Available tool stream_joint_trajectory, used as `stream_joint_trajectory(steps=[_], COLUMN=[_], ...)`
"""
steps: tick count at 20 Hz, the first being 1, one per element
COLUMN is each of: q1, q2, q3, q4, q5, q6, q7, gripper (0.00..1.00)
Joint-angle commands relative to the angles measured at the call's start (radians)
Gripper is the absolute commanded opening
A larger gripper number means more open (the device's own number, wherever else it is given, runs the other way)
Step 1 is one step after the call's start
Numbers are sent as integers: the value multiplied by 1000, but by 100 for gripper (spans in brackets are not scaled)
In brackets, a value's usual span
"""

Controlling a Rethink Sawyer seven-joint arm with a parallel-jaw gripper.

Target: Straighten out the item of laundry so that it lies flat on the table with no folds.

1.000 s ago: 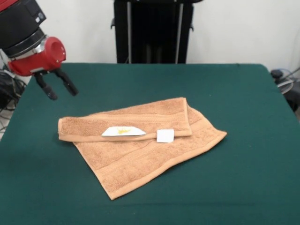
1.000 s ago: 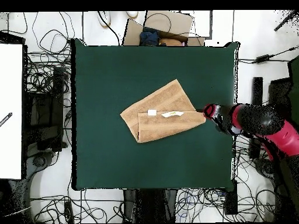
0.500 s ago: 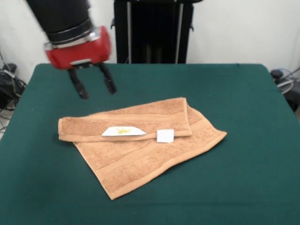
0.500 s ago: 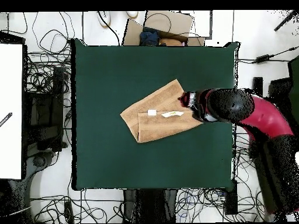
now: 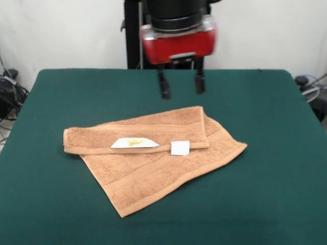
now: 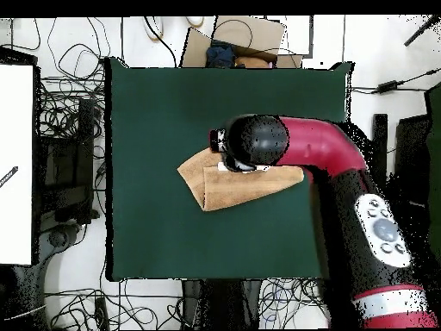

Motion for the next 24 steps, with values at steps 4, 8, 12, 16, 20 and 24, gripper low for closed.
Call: stream_joint_trajectory(steps=[4, 8, 12, 16, 20, 24], q1=[185, 254, 328, 398, 457, 497], q2=[13, 25, 71, 106, 137, 186], q3=[-221, -283, -353, -430, -499, -547], q4=[-38, -84, -136, -166, -172, -199], q5=[13, -8, -35, -54, -58, -49], q6=[-55, -54, -74, -86, -118, -159], q7=[433, 485, 548, 603, 646, 672], gripper=[100, 100, 100, 100, 100, 100])
